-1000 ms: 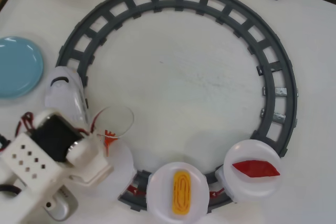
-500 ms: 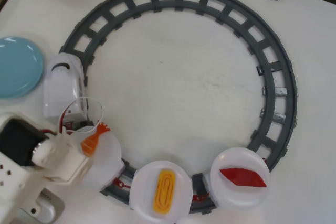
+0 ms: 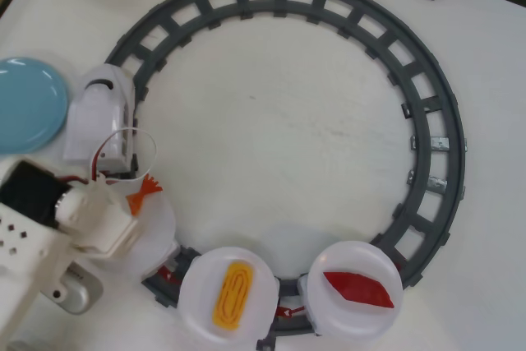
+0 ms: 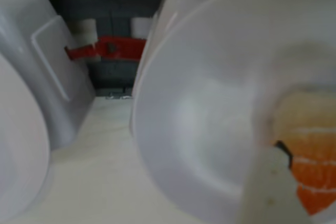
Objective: Pick up the sushi from the Shinkansen and put it on the blue dish
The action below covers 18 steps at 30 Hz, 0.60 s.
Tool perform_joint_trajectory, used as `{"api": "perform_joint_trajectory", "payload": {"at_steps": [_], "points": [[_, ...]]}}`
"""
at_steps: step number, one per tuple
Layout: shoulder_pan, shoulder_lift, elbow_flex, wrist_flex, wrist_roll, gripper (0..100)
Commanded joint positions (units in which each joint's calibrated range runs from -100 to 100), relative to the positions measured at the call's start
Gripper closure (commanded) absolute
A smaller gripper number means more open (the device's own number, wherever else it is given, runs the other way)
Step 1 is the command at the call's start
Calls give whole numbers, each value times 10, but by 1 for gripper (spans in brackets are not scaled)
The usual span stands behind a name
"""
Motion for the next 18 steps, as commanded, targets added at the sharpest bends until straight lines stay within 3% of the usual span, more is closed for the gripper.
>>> {"api": "perform_joint_trajectory", "payload": {"at_steps": [1,18], "points": [[-24,10,-26,-5,-13,78],[-47,74,-26,-45,-30,79]]}}
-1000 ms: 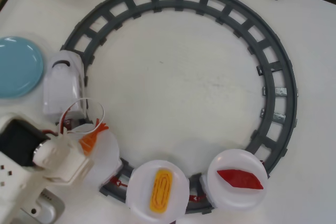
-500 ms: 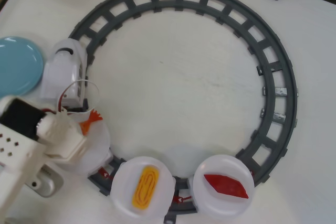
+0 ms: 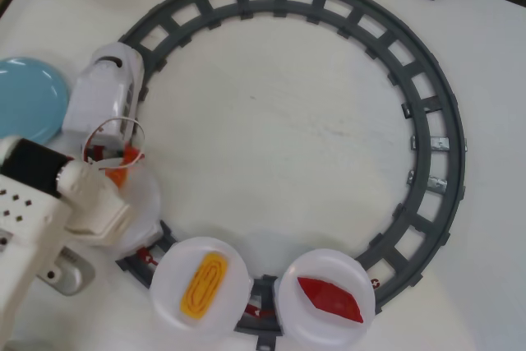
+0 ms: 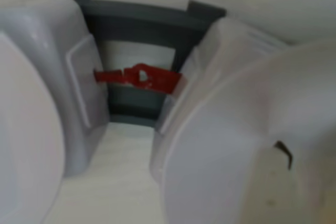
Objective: Pick up the sushi from the Shinkansen and put it on the blue dish
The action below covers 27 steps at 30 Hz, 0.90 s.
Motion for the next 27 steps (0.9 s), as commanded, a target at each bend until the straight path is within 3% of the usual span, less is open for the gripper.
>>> {"api": "perform_joint_trajectory", "payload": {"at_steps": [1,7,15,21,27], "points": [[-3,19,-21,-40,-10,79],[-26,46,-28,-112,-25,79],[-58,43,-92,-99,-39,79],[-62,40,-100,-98,-42,95],[-63,47,-100,-98,-48,97]]}}
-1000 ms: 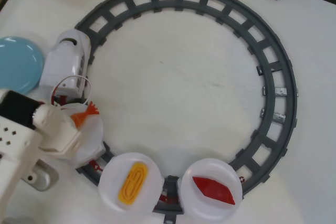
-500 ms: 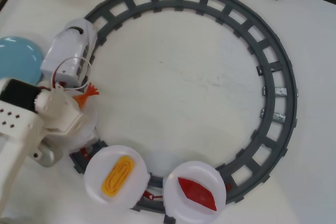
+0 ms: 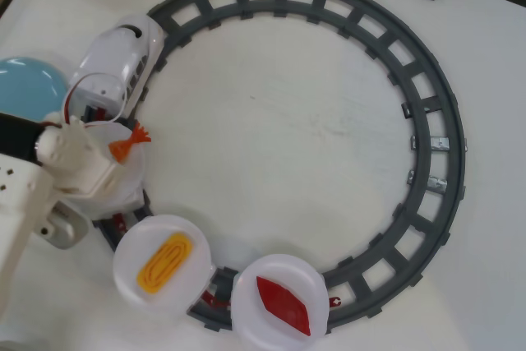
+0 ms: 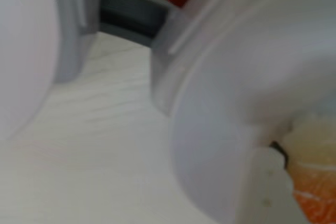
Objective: Pick up the sushi from the Shinkansen and put it on the blue dish
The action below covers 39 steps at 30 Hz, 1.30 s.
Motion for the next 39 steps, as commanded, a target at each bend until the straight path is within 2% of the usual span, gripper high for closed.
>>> {"api": "perform_joint_trajectory", "payload": {"at_steps": [1,5,11,20,28,34,39], "points": [[1,-3,-30,3,-3,97],[1,-11,-47,-1,-3,97],[-27,-11,-145,-3,-37,97],[-182,-3,-192,-1,-86,97],[-296,23,-188,-18,-95,97],[-320,109,-203,-73,-97,97],[-320,179,-261,-78,-97,97]]}}
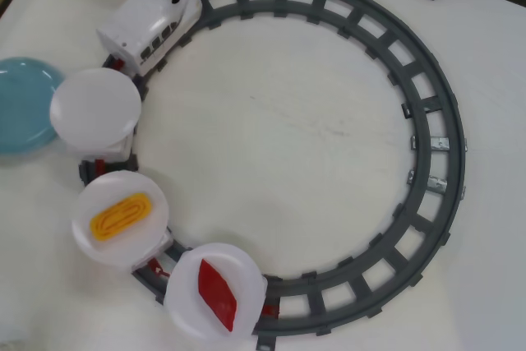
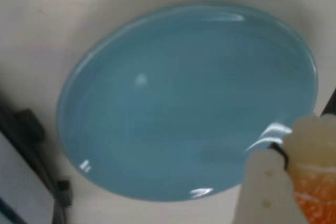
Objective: Pick up the sushi from the Shinkansen and put it on the blue dish
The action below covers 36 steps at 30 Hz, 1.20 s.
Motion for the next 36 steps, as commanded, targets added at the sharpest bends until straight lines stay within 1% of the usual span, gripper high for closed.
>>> {"api": "perform_joint_trajectory", "payload": {"at_steps": [1,12,17,24,26,30,32,34,36], "points": [[2,32,-72,-7,-2,97],[28,186,-211,-1,1,97],[35,212,-247,30,2,97],[57,212,-250,47,1,96],[57,212,-254,70,1,92],[56,212,-254,92,1,76],[57,212,-255,102,2,71],[57,212,-255,104,2,68],[57,208,-255,104,1,68]]}}
